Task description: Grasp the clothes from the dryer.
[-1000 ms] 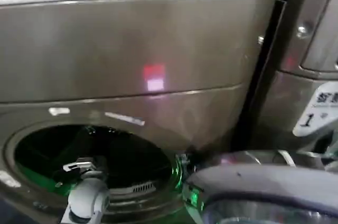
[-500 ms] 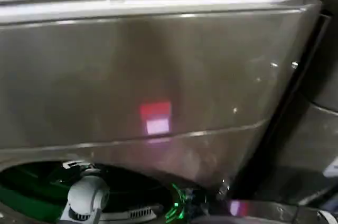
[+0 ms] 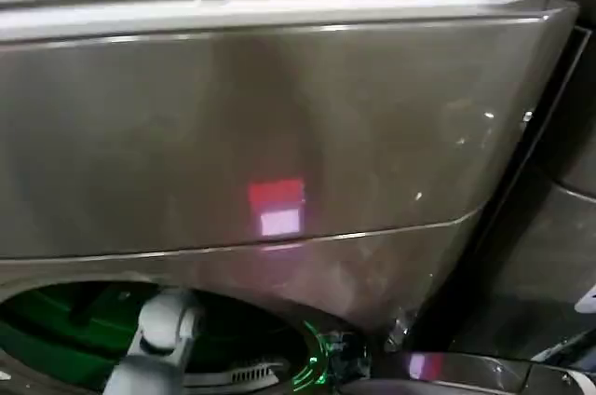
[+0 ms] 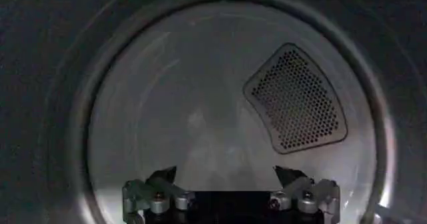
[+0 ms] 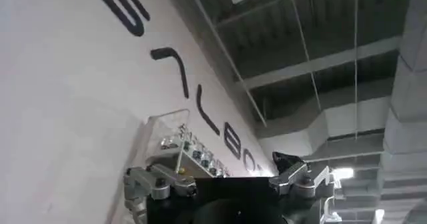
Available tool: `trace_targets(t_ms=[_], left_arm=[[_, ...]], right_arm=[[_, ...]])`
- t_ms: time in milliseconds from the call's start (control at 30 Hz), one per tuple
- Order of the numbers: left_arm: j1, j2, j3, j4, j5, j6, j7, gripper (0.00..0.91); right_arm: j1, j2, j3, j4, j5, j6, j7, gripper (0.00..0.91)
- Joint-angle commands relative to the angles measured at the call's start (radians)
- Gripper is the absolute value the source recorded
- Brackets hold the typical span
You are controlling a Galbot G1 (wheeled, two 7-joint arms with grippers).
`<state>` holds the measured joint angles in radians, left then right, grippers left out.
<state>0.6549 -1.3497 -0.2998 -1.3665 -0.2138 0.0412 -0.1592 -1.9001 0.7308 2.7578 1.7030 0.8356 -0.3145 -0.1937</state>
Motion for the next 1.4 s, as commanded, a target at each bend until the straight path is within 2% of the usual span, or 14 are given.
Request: trace_targets(t_ms=[33,167,300,433,600,667,933,1067,1400], left_arm=[[-0.273,-0.035,0.005,0.412,0.037,-0.035,0.102,0.907],[-0.336,-0.049,0.004,0.492,0.074,-0.016,0.213,0.907],[-0.394,-0.033,0.023,0.609,0.195,-0.008,0.424,0.907],[-0.459,-0.005,0.115,0.726,0.249,0.013,0.606,0.907],[-0.578,0.000,0.238,0.890,0.410,-0.030,0.791,0.907],[-0.610,0.012,0.294,0.937,0.502,-0.075,0.876,0.907],[-0.749,0.000,0.396,1.137,0.852,-0.154,1.001,0.907],[-0.759,0.002,0.393,1.111,1.016,-0.161,1.029,0.907],[-0.758,-0.034,0.366,1.137,1.154,-0.131,1.045,0.907]], right_arm=[[0.009,0.001,-0.004,-0.003,-0.003,0.003,-0.003,0.907],[0.011,0.003,-0.007,-0.004,-0.003,0.004,-0.007,0.907],[0.005,0.003,-0.001,-0.009,-0.003,0.005,-0.011,0.907],[0.002,0.003,-0.001,-0.009,-0.003,0.005,-0.016,0.907],[-0.001,0.008,0.001,-0.011,-0.003,0.006,-0.022,0.907],[-0.005,0.011,0.005,-0.015,-0.003,0.007,-0.022,0.907],[-0.011,0.018,0.004,-0.006,-0.002,0.008,-0.025,0.907],[-0.010,0.022,0.003,-0.003,-0.003,0.009,-0.025,0.907],[0.000,0.029,-0.002,0.006,-0.008,0.010,-0.027,0.907]])
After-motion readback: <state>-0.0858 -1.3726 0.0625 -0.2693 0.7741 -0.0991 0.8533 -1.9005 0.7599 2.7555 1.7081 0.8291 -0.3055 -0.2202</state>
